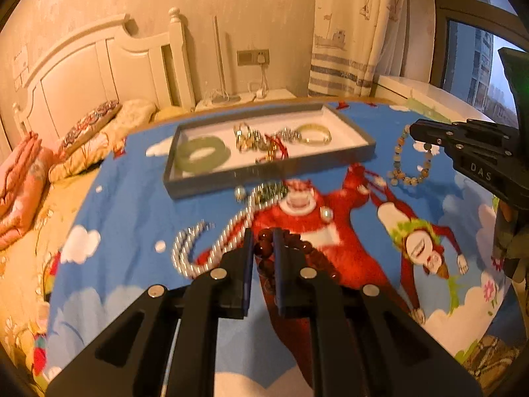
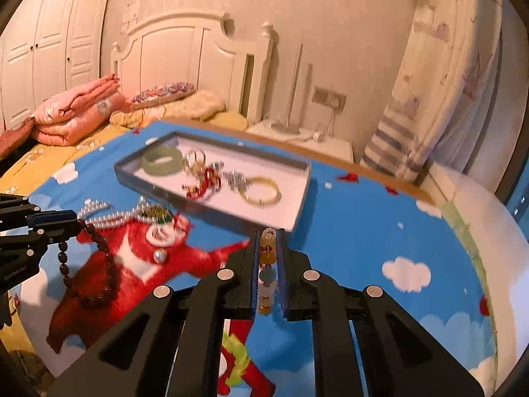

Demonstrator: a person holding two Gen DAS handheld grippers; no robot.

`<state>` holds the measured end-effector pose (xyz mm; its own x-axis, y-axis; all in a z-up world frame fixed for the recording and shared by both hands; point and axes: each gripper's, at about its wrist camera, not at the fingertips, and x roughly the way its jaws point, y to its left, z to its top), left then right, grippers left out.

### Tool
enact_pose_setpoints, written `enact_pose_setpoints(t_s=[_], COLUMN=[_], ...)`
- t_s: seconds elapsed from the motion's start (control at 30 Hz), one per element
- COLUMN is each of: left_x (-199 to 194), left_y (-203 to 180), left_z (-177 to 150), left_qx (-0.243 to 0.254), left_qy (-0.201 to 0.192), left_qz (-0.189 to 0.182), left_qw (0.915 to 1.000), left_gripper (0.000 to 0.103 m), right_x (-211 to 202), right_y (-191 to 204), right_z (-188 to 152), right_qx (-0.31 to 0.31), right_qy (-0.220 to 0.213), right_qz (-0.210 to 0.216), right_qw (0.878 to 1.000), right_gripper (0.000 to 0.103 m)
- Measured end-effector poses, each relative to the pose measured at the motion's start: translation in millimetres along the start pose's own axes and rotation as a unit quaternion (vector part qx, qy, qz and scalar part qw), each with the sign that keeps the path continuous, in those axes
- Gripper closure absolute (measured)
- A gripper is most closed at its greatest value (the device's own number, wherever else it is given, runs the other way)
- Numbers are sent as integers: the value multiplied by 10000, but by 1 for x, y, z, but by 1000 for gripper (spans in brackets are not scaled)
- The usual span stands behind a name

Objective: Organize jewelry
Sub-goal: 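Carry both bracelets into the white box and open both tools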

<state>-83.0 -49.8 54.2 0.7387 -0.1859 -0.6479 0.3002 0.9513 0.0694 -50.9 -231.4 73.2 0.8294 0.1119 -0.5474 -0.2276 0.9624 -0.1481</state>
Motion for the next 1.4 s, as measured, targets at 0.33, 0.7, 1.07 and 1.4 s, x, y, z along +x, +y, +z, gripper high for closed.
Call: enact_pose_setpoints(t_s=[0.33,0.7,1.07,1.4], left_x=[-10,52,147,153], left_y=[7,21,11,31], left_z=[63,149,183,165], left_qx=[127,-274,-89,-27], left_qy=[-541,-415,179,93], left_qz=[19,-555,-332,546], left_qw=[9985,9972,9992,9985], left_gripper=[92,92,92,28], right_x=[2,54,104,115], right_y=[-5,-16,-2,-29], right_z=[40,63,65,46], right_qx=[-74,212,252,728], right_qy=[-466,-265,148,566], right_qz=[-8,445,859,659], right_qw=[9989,9984,9959,9936], right_gripper=[92,92,91,86])
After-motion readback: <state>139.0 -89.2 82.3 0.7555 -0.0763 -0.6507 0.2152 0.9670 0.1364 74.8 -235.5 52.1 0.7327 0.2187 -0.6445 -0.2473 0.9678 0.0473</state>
